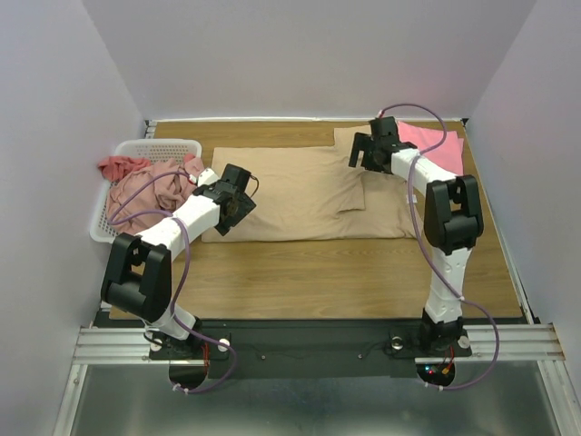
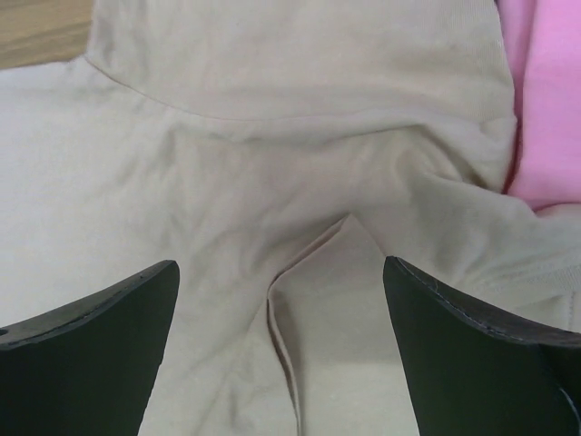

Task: Fold and stack the t-shirts
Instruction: Fold the tshirt

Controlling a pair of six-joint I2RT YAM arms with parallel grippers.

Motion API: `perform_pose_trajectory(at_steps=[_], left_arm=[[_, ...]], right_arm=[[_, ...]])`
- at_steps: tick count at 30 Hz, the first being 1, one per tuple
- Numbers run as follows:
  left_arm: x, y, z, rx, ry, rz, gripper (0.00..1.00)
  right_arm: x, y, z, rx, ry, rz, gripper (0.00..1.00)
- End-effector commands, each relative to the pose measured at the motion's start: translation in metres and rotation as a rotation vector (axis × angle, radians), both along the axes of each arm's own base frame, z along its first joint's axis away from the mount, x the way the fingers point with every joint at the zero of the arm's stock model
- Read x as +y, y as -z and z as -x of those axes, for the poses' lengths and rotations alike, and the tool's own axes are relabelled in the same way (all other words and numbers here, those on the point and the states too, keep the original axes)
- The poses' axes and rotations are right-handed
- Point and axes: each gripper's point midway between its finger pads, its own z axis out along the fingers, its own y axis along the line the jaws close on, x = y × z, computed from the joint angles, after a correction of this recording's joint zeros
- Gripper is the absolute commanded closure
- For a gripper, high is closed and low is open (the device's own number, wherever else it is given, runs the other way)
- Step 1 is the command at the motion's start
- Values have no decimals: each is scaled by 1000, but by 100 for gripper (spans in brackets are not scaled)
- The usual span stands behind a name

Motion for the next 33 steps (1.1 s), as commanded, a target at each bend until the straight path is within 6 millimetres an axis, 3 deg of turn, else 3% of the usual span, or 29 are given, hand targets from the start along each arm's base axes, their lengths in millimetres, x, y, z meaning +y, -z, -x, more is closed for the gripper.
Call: perform_pose_trajectory(at_steps=[1,7,8,12,18,23,33], left_arm=[[5,-10,2,-30,-8,-17,20],[4,-7,4,-26,-3,-7,21],[3,-7,5,-25,-1,-5,20],[3,-7,8,-24,2,-1,20],[5,-11,12,-41,-5,5,19],[7,-12,14,-46,-12,7,19],[7,-13,16,-54,-8,16,15]], right_arm=[[19,-53,7,-97,-110,-61,0],[29,-56,69,-38,-144,-190,0],[32,-39,85,15,-160,-215,0],[32,-18,105,70,-130,-253,0],[51,-1,111,118,-196,-332,0],[68,-3,108,115,-254,-402,0],[81,6,111,147,-293,-467,0]])
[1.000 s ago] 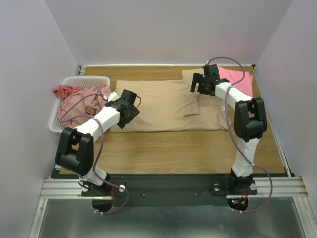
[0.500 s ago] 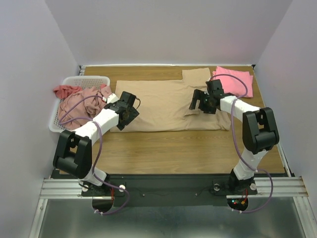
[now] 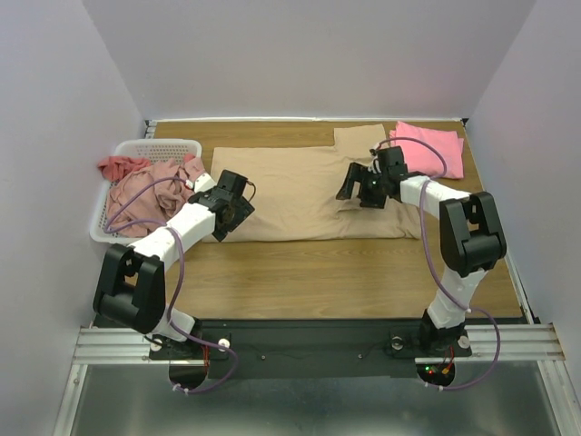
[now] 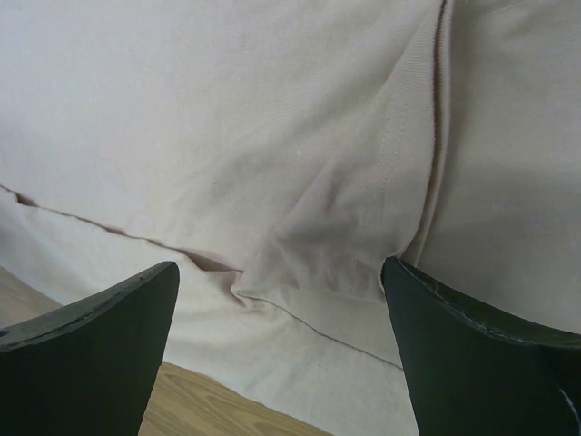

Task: Fold and stack the t-shirts
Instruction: Fold the tshirt

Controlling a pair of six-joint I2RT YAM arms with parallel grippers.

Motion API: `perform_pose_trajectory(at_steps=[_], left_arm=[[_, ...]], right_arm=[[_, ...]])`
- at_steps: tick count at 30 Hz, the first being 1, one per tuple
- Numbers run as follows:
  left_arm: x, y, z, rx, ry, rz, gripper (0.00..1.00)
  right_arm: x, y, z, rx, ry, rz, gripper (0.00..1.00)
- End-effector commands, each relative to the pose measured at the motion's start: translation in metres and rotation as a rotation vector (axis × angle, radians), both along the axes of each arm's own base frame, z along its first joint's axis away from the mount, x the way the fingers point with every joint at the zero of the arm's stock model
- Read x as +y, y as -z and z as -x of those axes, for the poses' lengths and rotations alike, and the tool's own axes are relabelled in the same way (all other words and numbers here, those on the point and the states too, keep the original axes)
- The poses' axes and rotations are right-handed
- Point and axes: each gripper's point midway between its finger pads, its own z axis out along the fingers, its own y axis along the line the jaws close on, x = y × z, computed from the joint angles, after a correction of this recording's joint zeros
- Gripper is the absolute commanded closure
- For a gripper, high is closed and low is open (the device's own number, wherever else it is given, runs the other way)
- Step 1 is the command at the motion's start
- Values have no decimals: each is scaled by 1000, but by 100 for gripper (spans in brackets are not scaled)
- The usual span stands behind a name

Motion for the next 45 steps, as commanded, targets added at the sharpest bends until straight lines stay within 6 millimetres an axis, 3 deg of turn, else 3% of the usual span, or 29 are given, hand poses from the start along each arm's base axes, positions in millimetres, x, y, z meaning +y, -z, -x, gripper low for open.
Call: perform_pose_trajectory(at_steps=[1,11,18,19,22,24,25,27,28,31,34,39,40,41,45], left_arm=[[3,-12,4,-40,-6,5,15],[2,-16,4,-54,1,12,14],[5,-21,7,-65,0,6,14],[6,-22,8,-67,0,5,14],[7,-24,9,-68,3,2,14],[9,-24,11,-68,3,-4,14],[10,-25,12,-70,1,-8,14],[11,-25,13,-72,3,-11,14],[10,-25,12,-75,6,-7,14],[7,-23,12,-78,19,5,14],[5,-21,12,-76,28,10,14],[4,-20,11,-80,29,14,14],[4,-21,11,-82,29,15,14],[4,-21,11,-82,30,14,14],[7,-21,12,-81,24,6,14]], right_arm=[[19,-9,-10,-37,-43,-71,0],[60,-38,-22,-101,-108,-184,0],[93,-56,-45,-152,-153,-229,0],[100,-67,-52,-180,-160,-234,0],[106,-74,-67,-212,-154,-229,0],[96,-87,-69,-264,-136,-178,0],[88,-80,-62,-257,-120,-142,0],[57,-88,-59,-300,-22,-16,0],[41,-68,-47,-272,1,60,0],[-4,-57,-29,-263,92,245,0],[-39,-30,-3,-182,163,386,0],[-43,-13,4,-130,169,390,9],[-42,-13,1,-124,176,377,12],[-42,-5,-1,-105,181,378,25],[-39,0,-8,-87,193,362,37]])
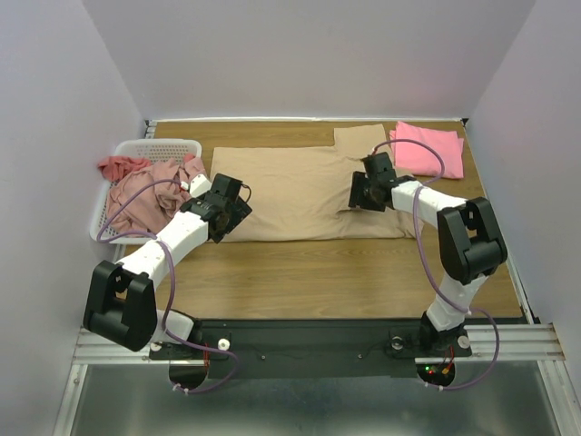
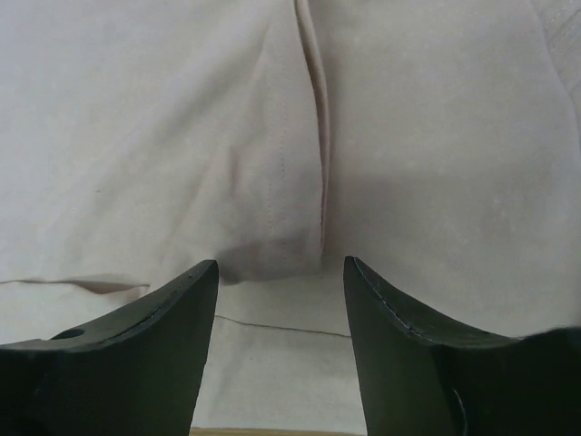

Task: Fold and stack the t-shirts
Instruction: Fold the tshirt

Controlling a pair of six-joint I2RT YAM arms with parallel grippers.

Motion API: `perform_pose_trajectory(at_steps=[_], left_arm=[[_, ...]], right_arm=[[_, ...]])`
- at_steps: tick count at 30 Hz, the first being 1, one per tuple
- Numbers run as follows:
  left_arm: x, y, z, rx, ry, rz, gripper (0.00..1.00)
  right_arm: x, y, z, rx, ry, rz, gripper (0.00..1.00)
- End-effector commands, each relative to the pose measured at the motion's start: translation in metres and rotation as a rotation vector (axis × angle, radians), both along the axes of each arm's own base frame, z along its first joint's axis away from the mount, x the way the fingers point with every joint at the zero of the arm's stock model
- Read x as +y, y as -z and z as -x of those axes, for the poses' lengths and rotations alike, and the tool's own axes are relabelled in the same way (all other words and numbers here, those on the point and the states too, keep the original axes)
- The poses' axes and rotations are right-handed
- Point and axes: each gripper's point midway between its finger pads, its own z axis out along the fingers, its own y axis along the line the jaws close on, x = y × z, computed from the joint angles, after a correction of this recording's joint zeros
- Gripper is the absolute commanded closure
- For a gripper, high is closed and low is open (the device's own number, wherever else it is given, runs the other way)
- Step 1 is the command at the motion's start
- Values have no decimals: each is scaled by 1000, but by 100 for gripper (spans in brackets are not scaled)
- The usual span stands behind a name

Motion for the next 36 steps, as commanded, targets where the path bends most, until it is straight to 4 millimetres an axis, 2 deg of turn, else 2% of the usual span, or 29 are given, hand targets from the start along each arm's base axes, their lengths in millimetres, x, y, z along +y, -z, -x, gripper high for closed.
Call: perform_pose_trajectory(at_steps=[1,6,7,8,10,11,14,18,20,22,26,28,31,33,34,36], left_arm=[[4,-6,3,-26,2,-15,14],[3,-7,2,-27,1,-14,14],[3,-7,2,-25,1,-14,14],[3,-6,2,-24,1,-15,14],[3,-6,2,-21,0,-15,14],[4,-6,3,-21,0,-15,14],[3,-6,3,-20,-1,-13,14],[3,-5,2,-20,-1,-13,14],[3,-5,2,-19,1,-13,14],[3,-3,2,-16,2,-15,14],[1,-1,0,-10,7,-15,14],[1,1,-1,-6,11,-18,14],[1,2,-1,-4,11,-20,14],[1,3,0,1,11,-21,14],[1,4,-1,1,13,-24,14],[1,5,-1,7,14,-27,14]], right_arm=[[-1,-8,-18,-27,32,-5,38],[0,2,-18,-6,44,-5,43],[-1,3,-19,-5,47,-5,47],[-1,3,-19,-5,47,-5,56],[0,2,-19,-4,46,-11,64],[1,2,-20,-5,48,-15,73],[2,-1,-21,-9,46,-21,76],[3,-8,-25,-27,39,-22,90],[5,-15,-30,-46,26,-24,91],[7,-21,-33,-59,13,-30,98],[23,-29,-44,-71,-42,-78,100],[30,-23,-47,-53,-62,-97,100],[34,-26,-59,-70,-58,-107,99],[41,-19,-63,-51,-78,-121,99],[45,-25,-71,-69,-90,-130,99],[49,-18,-76,-62,-106,-132,99]])
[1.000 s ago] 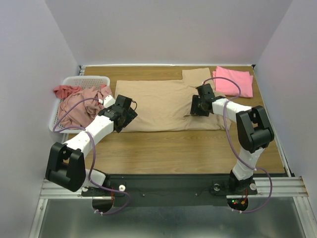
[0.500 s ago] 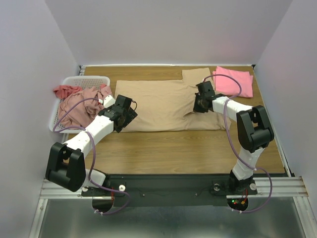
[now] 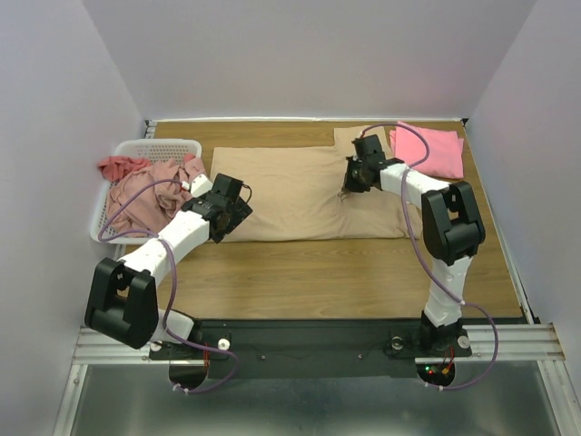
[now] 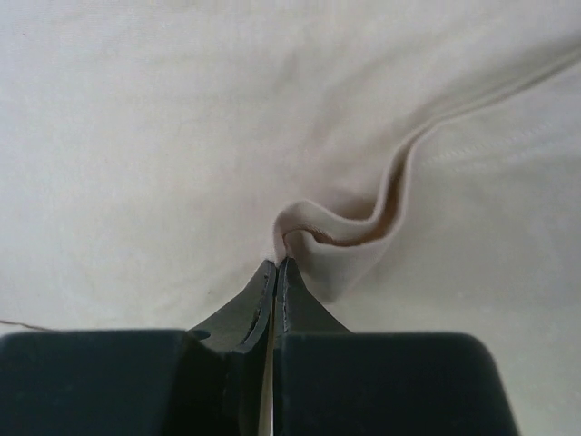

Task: Fold and stack the t-shirts
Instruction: Fold the tshirt

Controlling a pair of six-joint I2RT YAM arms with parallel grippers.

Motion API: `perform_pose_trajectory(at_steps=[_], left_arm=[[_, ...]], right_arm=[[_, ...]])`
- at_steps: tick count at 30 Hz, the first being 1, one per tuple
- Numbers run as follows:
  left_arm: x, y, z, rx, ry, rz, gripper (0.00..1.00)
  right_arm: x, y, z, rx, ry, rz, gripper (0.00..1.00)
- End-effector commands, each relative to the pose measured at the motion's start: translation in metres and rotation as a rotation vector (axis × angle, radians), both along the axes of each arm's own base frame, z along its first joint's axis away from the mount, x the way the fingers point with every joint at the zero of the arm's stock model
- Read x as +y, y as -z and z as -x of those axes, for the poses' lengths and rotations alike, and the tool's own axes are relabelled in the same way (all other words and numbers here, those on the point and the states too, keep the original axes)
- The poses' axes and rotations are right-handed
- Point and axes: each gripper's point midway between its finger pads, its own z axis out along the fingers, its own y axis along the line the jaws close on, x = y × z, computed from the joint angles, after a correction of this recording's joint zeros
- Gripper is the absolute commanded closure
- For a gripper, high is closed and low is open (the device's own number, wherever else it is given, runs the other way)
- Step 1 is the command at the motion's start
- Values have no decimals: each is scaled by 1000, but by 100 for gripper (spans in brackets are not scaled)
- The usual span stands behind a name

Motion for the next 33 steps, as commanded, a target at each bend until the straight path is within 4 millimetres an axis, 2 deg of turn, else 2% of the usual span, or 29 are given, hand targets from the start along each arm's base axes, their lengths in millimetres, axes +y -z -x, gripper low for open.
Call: perform_pose_trajectory(at_steps=[1,5,7,9,12,14,15,16,17,18,20,21,22,23,24,25,26,27,29,30,33], left_arm=[[1,2,0,0,11,-22,14],[1,4,-1,3,11,-23,14],[0,3,-2,1,12,-23,14],[0,4,-3,1,12,-23,14],[0,4,-3,1,16,-26,14],[-1,4,-5,-2,18,-28,14],[-2,3,-7,-4,26,-27,14],[-3,2,-8,-7,37,-32,14],[-6,-3,-13,-16,42,-26,14],[-7,-6,-15,-22,46,-22,14],[-11,-14,-22,-40,63,-20,14],[-14,-15,-25,-44,72,-18,14],[-15,-17,-28,-49,88,-24,13],[-20,-20,-36,-66,100,-18,13],[-25,-21,-40,-68,123,-8,13],[-30,-21,-44,-68,154,-11,13],[-38,-23,-55,-73,174,-9,13],[-40,-20,-59,-65,196,-25,13],[-45,-18,-70,-59,209,-38,13],[-46,0,-71,-12,216,-56,13],[-46,31,-71,71,221,-82,13]], right_arm=[[15,-11,-22,-44,-53,-42,99],[30,-7,-27,-31,-100,-83,98],[32,-3,-26,-23,-107,-82,88],[34,-3,-28,-27,-111,-85,70],[37,-6,-28,-30,-129,-92,49],[40,-16,-28,-48,-146,-103,33],[41,-21,-26,-54,-153,-109,19],[41,-27,-25,-64,-160,-115,12],[42,-43,-23,-92,-174,-121,0],[42,-53,-21,-110,-175,-126,0],[32,-56,-11,-116,-151,-101,0],[27,-75,-5,-154,-137,-97,0],[20,-77,-2,-157,-110,-84,0],[6,-65,8,-131,-38,-53,0],[-1,-74,14,-147,-3,-51,0],[-11,-70,19,-144,46,-29,0],[-25,-51,32,-107,109,6,0],[-32,-53,37,-112,136,16,0],[-45,-42,45,-97,194,50,0],[-49,-34,51,-77,199,61,0],[-50,-19,54,-41,189,70,0]])
